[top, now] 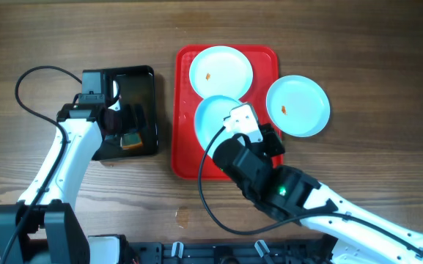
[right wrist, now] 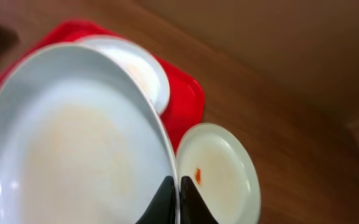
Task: Clean dirty plates on tray and stack at the side
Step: 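Lift the gripped plate with the right gripper and tilt it, then carry the plate right of the red tray and set it down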
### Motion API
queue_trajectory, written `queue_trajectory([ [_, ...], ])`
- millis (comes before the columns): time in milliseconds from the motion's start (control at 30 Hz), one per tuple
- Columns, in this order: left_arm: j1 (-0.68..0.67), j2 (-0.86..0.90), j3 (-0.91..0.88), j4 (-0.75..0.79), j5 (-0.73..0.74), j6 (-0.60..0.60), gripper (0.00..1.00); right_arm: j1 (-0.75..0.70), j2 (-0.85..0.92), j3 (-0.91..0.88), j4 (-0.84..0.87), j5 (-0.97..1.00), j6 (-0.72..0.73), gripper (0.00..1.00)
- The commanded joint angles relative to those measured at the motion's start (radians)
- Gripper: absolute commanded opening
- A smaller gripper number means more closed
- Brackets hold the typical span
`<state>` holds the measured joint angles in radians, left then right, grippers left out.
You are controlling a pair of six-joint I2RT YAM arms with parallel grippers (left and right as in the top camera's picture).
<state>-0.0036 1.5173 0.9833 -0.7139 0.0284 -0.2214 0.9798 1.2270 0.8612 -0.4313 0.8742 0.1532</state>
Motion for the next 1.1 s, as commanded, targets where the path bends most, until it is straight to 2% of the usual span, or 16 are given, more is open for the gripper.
queue_trajectory([
  [0,0.004,-0.012,-0.002,-0.001,0.005,0.008,1.00,-0.048,-0.023,0.037,0.009,-0.007,0.029,0.04],
  [167,0.004,-0.012,-0.002,-0.001,0.005,0.008,1.00,-0.082,-0.027,0.047,-0.021,-0.042,0.104,0.04],
  [367,0.004,-0.012,-0.002,-0.001,0.005,0.009,1.00,-0.186,-0.043,0.048,-0.118,-0.304,0.360,0.05],
  [567,0.004,-0.012,-0.002,-0.001,0.005,0.008,1.00,-0.346,-0.085,0.048,-0.176,-0.489,0.493,0.04],
  [733,0.004,-0.012,-0.002,-0.001,0.005,0.009,1.00,-0.605,-0.140,0.048,-0.223,-0.662,0.560,0.04],
  [900,0.004,-0.012,-0.002,-0.001,0.005,0.008,1.00,-0.891,-0.145,0.048,-0.215,-0.789,0.543,0.04],
  [1067,0.004,-0.012,-0.002,-0.001,0.005,0.008,1.00,-1.181,-0.079,0.047,-0.203,-0.883,0.485,0.04],
])
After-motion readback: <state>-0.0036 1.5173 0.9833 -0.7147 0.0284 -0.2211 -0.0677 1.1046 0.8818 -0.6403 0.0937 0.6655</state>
